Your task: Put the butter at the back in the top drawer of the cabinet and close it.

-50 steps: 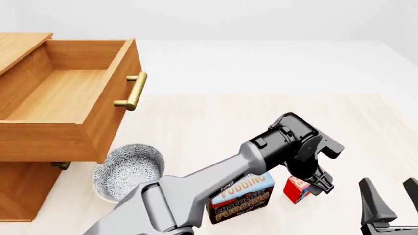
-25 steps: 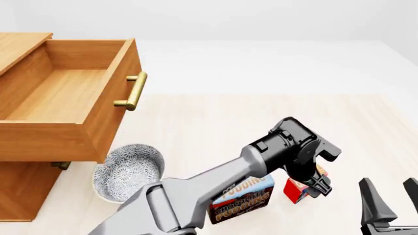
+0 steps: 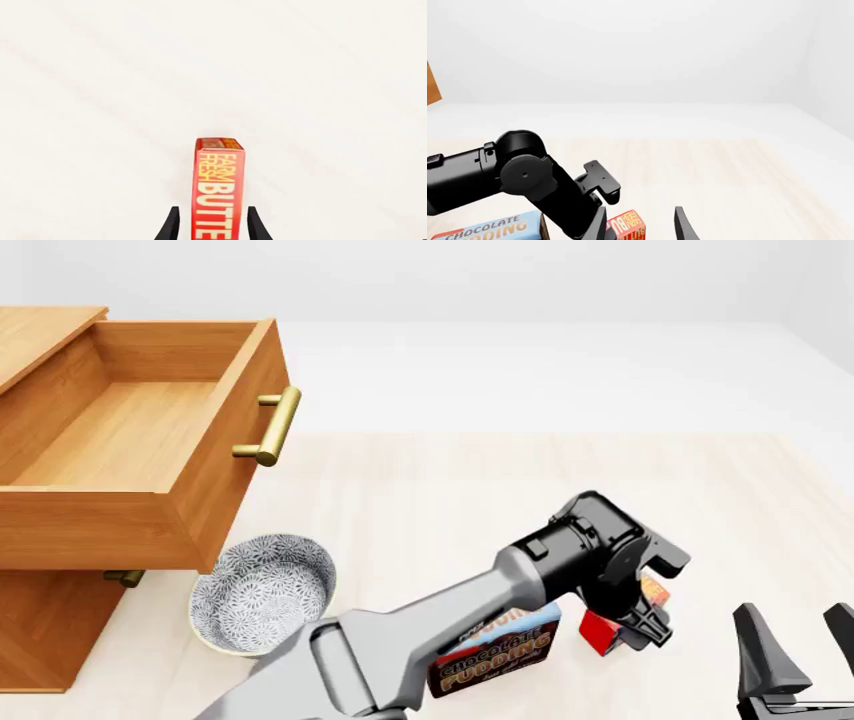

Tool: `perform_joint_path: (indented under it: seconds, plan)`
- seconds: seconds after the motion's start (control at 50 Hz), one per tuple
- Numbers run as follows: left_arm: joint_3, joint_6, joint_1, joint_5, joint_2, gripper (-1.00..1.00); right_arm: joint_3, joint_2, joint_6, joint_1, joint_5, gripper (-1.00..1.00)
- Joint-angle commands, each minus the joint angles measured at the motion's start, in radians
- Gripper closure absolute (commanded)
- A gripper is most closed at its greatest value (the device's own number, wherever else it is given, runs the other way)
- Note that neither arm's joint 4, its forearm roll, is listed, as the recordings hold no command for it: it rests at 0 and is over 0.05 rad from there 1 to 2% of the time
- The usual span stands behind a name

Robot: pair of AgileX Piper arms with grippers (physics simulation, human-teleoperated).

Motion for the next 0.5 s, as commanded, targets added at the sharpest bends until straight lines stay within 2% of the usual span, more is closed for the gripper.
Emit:
perform_joint_path:
  seconds: [0.02,0.3,0.32,0.5]
  plan:
    - [-0.016,-0.006,0.001,0.0,0.025,-1.0,0.0,0.0,0.0,0.0,0.0,-1.0]
    - [-0.036,-0.012,0.001,0.0,0.057,-1.0,0.0,0.0,0.0,0.0,0.0,-1.0]
    - [-0.036,-0.011,0.0,0.0,0.057,1.0,0.0,0.0,0.0,0.0,0.0,-1.0]
    - [-0.044,0.0,0.001,0.0,0.055,1.0,0.0,0.0,0.0,0.0,0.0,-1.0]
